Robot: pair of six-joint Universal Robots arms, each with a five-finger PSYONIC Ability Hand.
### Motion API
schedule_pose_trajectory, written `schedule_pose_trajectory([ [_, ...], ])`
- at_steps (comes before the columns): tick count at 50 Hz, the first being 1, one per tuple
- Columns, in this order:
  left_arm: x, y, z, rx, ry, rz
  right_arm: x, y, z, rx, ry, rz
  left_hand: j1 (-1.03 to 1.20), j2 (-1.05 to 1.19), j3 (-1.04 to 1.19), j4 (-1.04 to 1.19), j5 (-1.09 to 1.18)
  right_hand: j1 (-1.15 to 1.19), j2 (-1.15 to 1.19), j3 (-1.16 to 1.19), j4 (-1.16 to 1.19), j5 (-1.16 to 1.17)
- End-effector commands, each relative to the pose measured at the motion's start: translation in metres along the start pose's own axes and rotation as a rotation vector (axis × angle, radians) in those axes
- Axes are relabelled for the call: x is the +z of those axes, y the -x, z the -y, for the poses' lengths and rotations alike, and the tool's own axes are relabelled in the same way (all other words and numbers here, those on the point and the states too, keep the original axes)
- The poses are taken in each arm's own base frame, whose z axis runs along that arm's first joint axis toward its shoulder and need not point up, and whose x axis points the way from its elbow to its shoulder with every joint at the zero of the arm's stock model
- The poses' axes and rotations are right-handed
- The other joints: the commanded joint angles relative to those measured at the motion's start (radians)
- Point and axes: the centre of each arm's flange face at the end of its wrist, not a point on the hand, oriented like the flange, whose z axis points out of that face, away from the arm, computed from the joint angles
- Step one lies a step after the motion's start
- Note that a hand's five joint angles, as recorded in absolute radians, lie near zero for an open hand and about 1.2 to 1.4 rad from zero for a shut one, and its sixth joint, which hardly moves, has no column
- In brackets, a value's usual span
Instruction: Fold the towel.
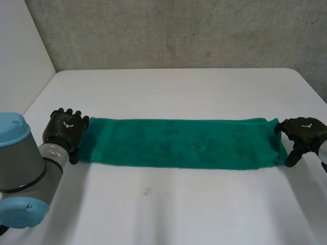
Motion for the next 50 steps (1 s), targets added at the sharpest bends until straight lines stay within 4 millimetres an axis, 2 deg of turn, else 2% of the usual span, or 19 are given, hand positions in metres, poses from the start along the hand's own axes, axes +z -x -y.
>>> schedule_pose_trajectory([
  [1,-0.002,0.001,0.003,-0.075,-0.011,0.004,0.015,-0.006,-0.016,0.002,0.016,-0.015,-0.027,-0.004,-0.016,-0.009,-0.019,0.261,0.218,0.208,0.207,0.218],
  [4,-0.002,0.001,0.002,-0.075,-0.007,0.004,0.017,-0.006,-0.018,0.005,0.020,-0.014,-0.030,-0.007,-0.018,-0.012,-0.022,0.378,0.335,0.325,0.325,0.336],
  [7,-0.003,0.000,0.002,-0.074,-0.007,0.002,0.020,-0.008,-0.019,0.012,0.021,-0.017,-0.030,-0.007,-0.018,-0.012,-0.022,0.776,0.734,0.724,0.723,0.734],
  [8,-0.003,0.000,0.002,-0.074,-0.006,0.001,0.021,-0.010,-0.018,0.013,0.019,-0.023,-0.030,-0.007,-0.018,-0.012,-0.022,1.042,1.000,0.989,0.989,1.000],
  [9,-0.003,0.000,0.002,-0.074,-0.006,0.001,0.021,-0.011,-0.018,0.015,0.020,-0.024,-0.030,-0.007,-0.018,-0.012,-0.022,1.082,1.039,1.029,1.028,1.039],
  [21,-0.008,0.004,0.006,-0.076,-0.022,0.010,0.023,-0.052,-0.021,0.029,0.037,-0.161,-0.036,-0.012,-0.024,-0.018,-0.028,1.082,1.039,1.029,1.029,1.040],
  [23,-0.008,0.004,0.006,-0.076,-0.022,0.010,0.023,-0.081,-0.022,0.032,0.048,-0.251,-0.033,-0.010,-0.021,-0.015,-0.025,1.082,1.039,1.029,1.029,1.040],
  [26,-0.009,0.003,0.006,-0.077,-0.019,0.008,0.025,-0.106,-0.022,0.035,0.048,-0.311,-0.036,-0.012,-0.024,-0.018,-0.028,1.082,1.039,1.029,1.029,1.040],
  [27,-0.009,0.003,0.005,-0.075,-0.018,0.007,0.025,-0.109,-0.024,0.040,0.054,-0.314,-0.036,-0.012,-0.024,-0.018,-0.028,1.082,1.039,1.029,1.029,1.040],
  [28,-0.009,0.003,0.005,-0.075,-0.017,0.006,0.025,-0.109,-0.025,0.045,0.059,-0.311,-0.036,-0.012,-0.024,-0.018,-0.028,1.082,1.039,1.029,1.029,1.040],
  [30,-0.010,0.002,0.004,-0.075,-0.014,0.005,0.023,-0.104,-0.029,0.059,0.086,-0.270,-0.036,-0.012,-0.024,-0.018,-0.028,0.610,0.567,0.557,0.556,0.567],
  [31,-0.010,0.002,0.004,-0.075,-0.013,0.004,0.023,-0.103,-0.029,0.059,0.086,-0.270,-0.036,-0.012,-0.024,-0.018,-0.028,0.607,0.565,0.555,0.554,0.565],
  [32,-0.010,0.002,0.004,-0.074,-0.014,0.003,0.021,-0.100,-0.030,0.071,0.092,-0.249,-0.036,-0.012,-0.024,-0.018,-0.028,0.494,0.451,0.441,0.441,0.452],
  [34,-0.011,0.001,0.004,-0.074,-0.013,0.001,0.016,-0.087,-0.026,0.097,0.076,-0.177,-0.039,-0.015,-0.027,-0.021,-0.031,0.434,0.392,0.382,0.381,0.392],
  [36,-0.011,0.001,0.004,-0.074,-0.013,0.001,0.001,-0.075,-0.009,0.122,-0.012,-0.112,-0.039,-0.015,-0.027,-0.021,-0.031,0.308,0.266,0.256,0.255,0.266],
  [40,-0.012,0.000,0.004,-0.073,-0.013,-0.002,-0.012,-0.065,0.003,0.139,-0.089,-0.068,-0.039,-0.015,-0.027,-0.021,-0.031,0.273,0.230,0.220,0.220,0.231],
  [50,-0.014,-0.002,0.001,-0.074,-0.006,-0.010,-0.012,-0.062,-0.004,0.147,-0.084,-0.054,-0.042,-0.018,-0.030,-0.024,-0.034,0.237,0.195,0.185,0.184,0.195],
])
